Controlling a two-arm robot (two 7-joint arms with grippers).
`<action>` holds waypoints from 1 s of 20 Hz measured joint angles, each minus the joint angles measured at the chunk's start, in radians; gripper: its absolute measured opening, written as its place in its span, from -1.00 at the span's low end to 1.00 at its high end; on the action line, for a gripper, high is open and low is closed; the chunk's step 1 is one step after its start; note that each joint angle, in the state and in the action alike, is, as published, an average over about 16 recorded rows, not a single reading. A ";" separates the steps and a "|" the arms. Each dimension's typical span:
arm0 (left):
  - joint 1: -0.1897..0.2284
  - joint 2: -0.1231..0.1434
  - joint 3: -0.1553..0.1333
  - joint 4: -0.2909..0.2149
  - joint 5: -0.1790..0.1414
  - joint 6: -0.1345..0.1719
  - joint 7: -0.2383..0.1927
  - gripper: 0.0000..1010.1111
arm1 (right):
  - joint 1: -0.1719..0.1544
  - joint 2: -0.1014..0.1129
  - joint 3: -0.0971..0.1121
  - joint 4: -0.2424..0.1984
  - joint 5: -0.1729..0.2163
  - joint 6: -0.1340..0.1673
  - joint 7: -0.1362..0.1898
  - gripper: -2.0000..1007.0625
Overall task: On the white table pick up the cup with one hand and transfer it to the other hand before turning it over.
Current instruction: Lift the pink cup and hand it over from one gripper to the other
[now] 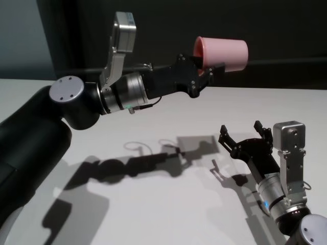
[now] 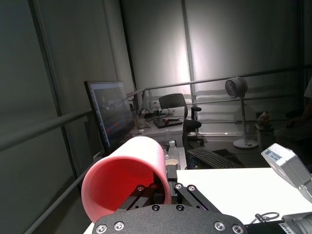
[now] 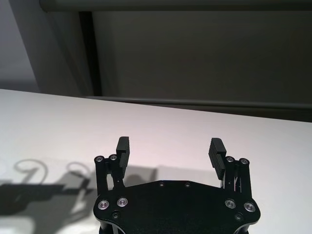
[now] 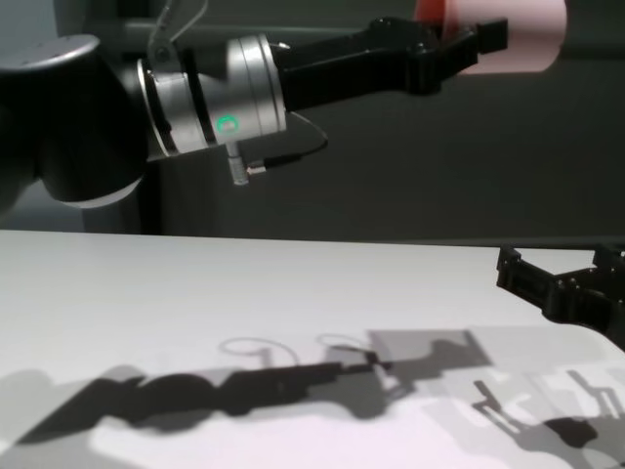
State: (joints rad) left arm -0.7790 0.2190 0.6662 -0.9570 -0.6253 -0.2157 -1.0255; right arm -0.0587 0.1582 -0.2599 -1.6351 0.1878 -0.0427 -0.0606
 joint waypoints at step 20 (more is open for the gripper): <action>-0.009 0.003 0.008 0.005 0.010 0.008 -0.001 -0.90 | 0.000 0.000 0.000 0.000 -0.001 0.000 -0.001 0.99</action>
State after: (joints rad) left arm -0.7875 0.2220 0.6739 -0.9522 -0.6150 -0.2077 -1.0268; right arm -0.0588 0.1582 -0.2600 -1.6354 0.1866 -0.0428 -0.0616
